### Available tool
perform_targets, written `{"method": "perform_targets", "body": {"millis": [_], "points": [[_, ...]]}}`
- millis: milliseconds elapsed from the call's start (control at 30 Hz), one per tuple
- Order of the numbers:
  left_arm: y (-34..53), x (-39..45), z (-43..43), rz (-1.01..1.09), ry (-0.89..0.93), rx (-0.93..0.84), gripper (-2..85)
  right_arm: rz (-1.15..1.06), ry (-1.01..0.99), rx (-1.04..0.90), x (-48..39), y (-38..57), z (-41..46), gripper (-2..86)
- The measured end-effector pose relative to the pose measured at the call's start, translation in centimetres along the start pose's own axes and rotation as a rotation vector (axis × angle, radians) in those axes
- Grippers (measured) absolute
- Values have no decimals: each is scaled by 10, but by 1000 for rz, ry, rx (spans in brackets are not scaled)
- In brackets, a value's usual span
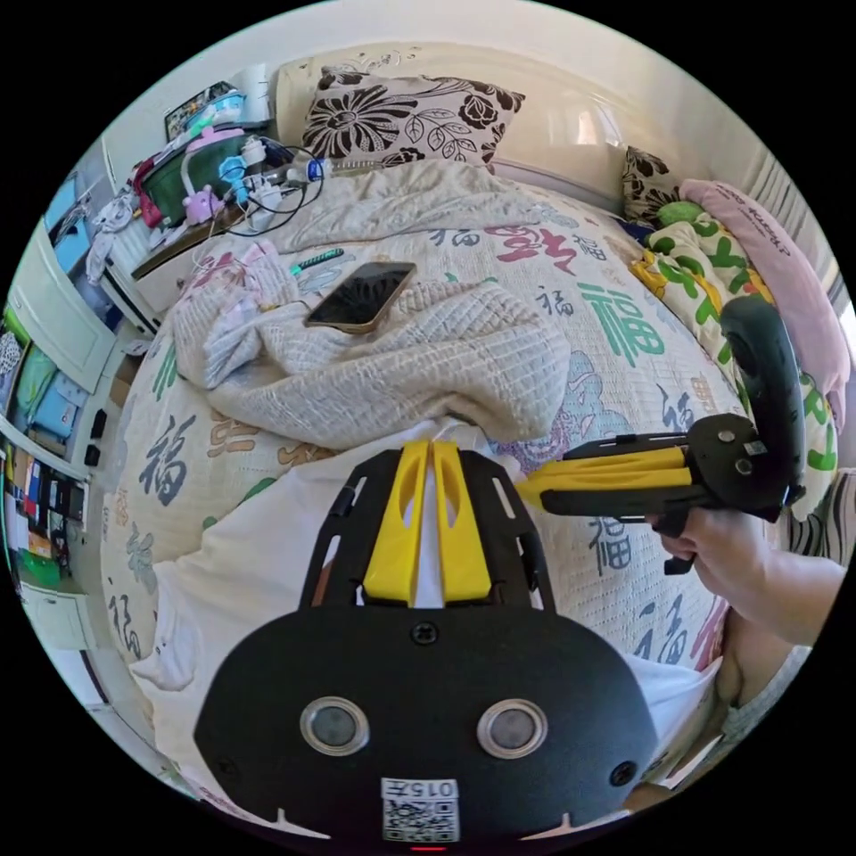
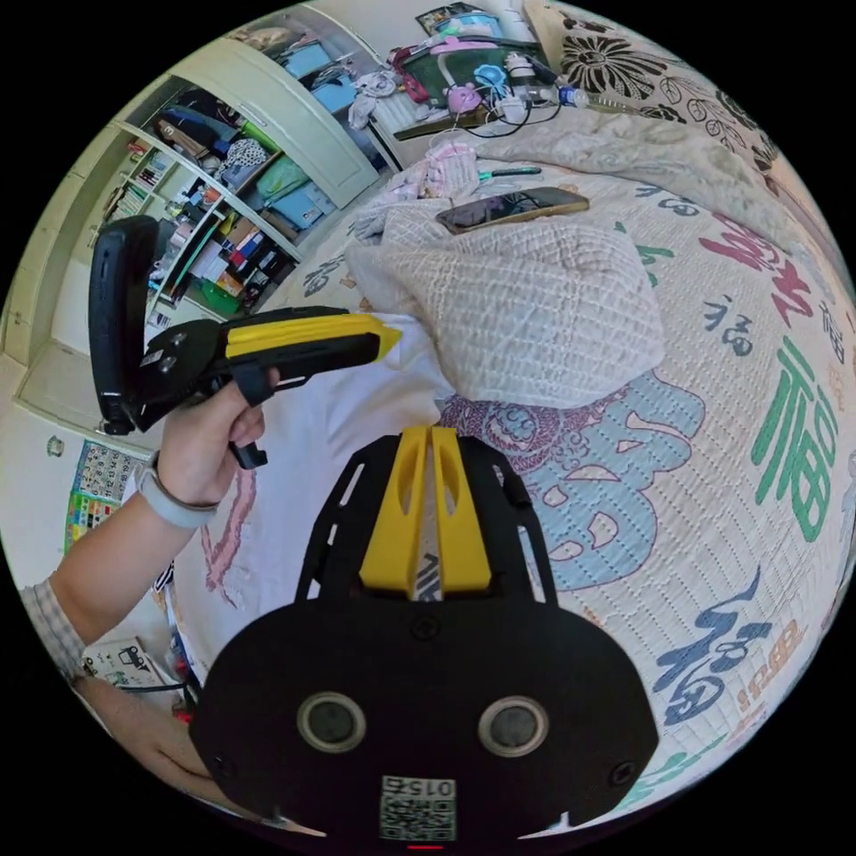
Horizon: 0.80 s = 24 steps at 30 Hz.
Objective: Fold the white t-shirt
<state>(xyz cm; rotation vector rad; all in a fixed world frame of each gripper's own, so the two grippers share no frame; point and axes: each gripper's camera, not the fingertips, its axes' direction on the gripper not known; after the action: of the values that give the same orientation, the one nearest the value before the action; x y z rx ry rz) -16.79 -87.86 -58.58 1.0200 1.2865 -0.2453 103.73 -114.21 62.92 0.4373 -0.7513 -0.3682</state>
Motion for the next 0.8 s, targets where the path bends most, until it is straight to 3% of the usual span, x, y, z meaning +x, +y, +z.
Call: {"method": "perform_targets", "body": {"millis": [133,267,467,633,800], "points": [[4,-30,-27,4,-36,80,-6,-65,10,43,-19,2,-14,-3],[36,-84,-75,-70,-68,193,-7,-275,27,101,-76,14,-30,-4],[104,-156,-81,-195,-27,99,-6,-559,74,7,-163,38,5,-4],[146,-185,-63,-292,-46,14,2,-588,27,-207,-190,52,52,12],[169,-215,-87,-364,33,93,58,-514,50,-117,-195,43,39,65]]}}
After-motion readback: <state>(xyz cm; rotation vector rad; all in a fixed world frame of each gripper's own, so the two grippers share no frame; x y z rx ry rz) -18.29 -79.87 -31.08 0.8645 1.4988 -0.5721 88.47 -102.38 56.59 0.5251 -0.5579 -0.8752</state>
